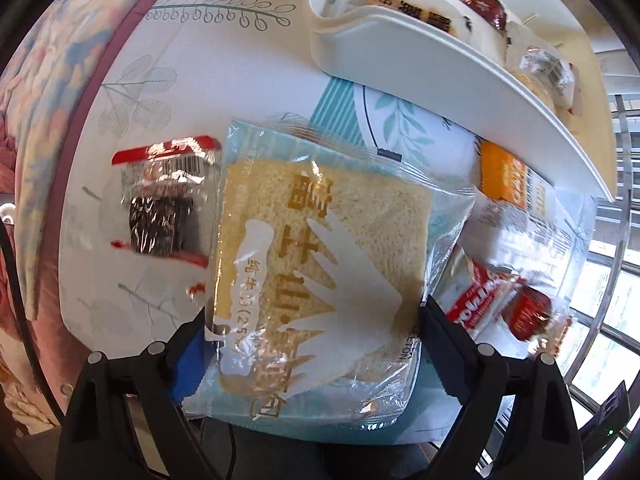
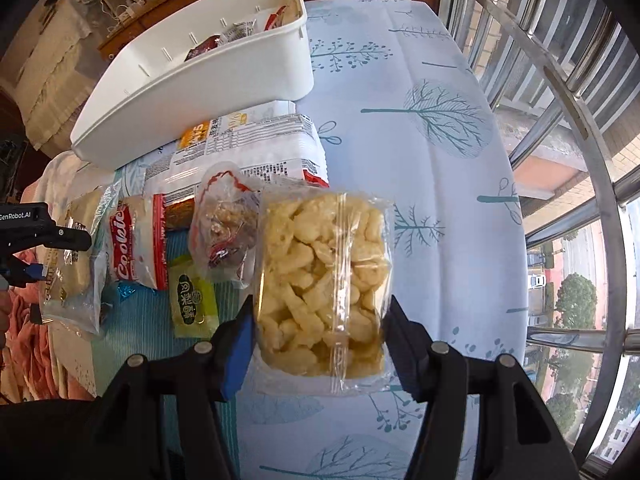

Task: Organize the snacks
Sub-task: 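Lift both held packs and carry them over the white tray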

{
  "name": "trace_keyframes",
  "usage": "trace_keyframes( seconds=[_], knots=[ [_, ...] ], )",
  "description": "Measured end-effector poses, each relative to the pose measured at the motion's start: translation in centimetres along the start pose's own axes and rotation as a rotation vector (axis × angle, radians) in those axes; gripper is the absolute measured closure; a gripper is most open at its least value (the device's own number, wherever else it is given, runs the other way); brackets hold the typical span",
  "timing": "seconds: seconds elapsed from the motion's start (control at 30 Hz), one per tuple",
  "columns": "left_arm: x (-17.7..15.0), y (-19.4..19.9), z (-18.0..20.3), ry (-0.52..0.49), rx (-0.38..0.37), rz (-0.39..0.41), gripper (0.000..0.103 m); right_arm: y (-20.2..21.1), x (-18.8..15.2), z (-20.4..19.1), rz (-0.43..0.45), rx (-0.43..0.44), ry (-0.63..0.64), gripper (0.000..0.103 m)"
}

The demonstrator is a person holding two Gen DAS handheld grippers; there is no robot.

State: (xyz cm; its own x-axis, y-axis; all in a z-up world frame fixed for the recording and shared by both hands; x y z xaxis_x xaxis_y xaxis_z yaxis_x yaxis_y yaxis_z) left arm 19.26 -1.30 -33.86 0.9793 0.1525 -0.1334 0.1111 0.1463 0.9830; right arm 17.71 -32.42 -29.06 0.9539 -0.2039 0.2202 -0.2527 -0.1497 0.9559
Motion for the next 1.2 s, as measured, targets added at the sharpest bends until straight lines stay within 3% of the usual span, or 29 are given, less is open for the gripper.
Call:
trace_keyframes(
  seconds=[0.33, 0.63, 1.0, 1.2],
  knots=[
    [-4.7, 6.2, 0.9, 0.012, -0.032, 0.116, 0.012, 4.0, 1.5, -1.6, 0.085, 0.101, 0.018, 0.043],
    [-3.8, 12.1, 0.4, -0.016, -0.046, 0.209, 0.012, 7.1, 3.9, -4.8, 0.144, 0.187, 0.047, 0.043],
    [1.6, 19.2, 2.0, -0.152, -0.068, 0.320, 0.012, 9.7, 8.0, -10.2, 0.231, 0.226, 0.095, 0.043],
    [5.9, 21.2, 3.3, -0.231, -0.130, 0.393, 0.012, 9.8, 10.1, -12.2, 0.255, 0.222, 0.092, 0.043]
  ],
)
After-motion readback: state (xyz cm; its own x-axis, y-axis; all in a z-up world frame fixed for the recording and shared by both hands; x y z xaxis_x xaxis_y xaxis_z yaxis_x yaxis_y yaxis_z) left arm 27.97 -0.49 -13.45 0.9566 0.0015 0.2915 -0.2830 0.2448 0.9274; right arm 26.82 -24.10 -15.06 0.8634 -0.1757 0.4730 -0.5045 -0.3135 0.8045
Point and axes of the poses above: each gripper's, at about its wrist camera, not at the fingertips, and y roughly against the way its jaws point, z to its right, x to its top, the point moved 5 cm from there along -y, roughly the way its jaws point, and after that the axes turned 13 degrees about -y, right-handed, at the moved point
